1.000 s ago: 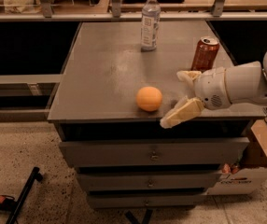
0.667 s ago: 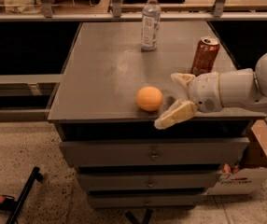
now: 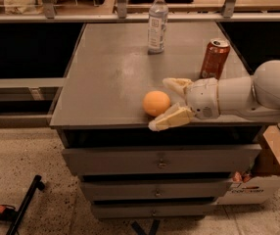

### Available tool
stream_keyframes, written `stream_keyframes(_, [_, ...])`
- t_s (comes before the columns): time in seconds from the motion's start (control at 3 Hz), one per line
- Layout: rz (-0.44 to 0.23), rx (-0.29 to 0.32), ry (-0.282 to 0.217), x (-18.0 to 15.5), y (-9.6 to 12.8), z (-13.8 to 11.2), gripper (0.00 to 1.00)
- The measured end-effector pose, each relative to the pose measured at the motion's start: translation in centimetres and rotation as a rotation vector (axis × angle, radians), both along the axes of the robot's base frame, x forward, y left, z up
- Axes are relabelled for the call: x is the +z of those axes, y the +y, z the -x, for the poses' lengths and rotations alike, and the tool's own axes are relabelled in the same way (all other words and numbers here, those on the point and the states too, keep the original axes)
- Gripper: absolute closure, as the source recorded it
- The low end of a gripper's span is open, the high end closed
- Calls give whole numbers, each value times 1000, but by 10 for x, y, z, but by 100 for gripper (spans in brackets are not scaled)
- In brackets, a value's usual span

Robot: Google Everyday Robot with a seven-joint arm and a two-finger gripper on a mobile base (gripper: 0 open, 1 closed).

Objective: Move orange near blue plastic bottle

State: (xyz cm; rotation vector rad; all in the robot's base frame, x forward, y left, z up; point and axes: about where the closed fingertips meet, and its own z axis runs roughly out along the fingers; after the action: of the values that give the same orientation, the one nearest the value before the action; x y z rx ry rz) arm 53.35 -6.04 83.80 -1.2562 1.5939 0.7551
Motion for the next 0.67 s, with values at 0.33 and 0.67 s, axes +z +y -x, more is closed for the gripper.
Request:
stream_keyframes(0.33, [-7, 6, -31, 0, 2, 1, 40])
stream_keyframes(0.67, [-5, -14, -52, 4, -6, 2, 63])
